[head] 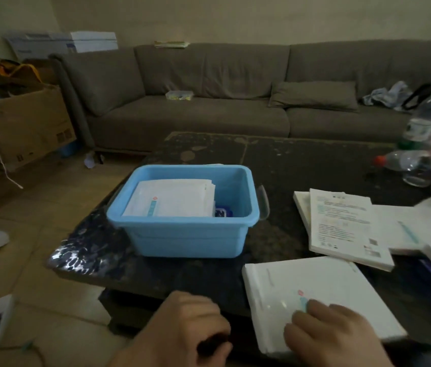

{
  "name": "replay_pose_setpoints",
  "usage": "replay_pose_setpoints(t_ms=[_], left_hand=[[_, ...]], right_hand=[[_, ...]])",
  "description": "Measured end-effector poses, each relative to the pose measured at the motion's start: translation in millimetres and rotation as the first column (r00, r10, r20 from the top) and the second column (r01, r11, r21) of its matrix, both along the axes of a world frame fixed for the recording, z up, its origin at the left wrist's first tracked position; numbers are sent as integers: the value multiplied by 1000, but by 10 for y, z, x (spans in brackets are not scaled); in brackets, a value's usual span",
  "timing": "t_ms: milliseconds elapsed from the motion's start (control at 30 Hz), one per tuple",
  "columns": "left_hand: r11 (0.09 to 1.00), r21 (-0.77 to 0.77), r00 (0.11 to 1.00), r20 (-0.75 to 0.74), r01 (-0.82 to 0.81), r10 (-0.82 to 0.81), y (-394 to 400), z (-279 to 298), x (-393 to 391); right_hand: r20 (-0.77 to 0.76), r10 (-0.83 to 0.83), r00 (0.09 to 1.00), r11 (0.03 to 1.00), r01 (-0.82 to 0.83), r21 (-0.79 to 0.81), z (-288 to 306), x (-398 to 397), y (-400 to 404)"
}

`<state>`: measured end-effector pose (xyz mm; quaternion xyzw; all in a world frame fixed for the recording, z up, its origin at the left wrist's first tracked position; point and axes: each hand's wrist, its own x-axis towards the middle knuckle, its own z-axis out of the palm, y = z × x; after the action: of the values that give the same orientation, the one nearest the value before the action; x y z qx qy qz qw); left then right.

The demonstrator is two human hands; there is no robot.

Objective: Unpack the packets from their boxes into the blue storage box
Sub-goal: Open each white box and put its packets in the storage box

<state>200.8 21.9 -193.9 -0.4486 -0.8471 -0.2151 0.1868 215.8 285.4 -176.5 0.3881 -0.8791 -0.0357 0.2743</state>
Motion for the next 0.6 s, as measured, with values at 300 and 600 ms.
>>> replay_pose_setpoints(t_ms=[300, 600], left_hand=[[988, 150, 996, 69, 38, -49, 248, -167, -118], [980, 175, 993, -93, 92, -76, 478, -118, -134]], right_hand=[[-58, -85, 995, 972, 70, -222, -194, -13, -192], [-60, -116, 991, 883, 75, -464, -181, -33, -204]])
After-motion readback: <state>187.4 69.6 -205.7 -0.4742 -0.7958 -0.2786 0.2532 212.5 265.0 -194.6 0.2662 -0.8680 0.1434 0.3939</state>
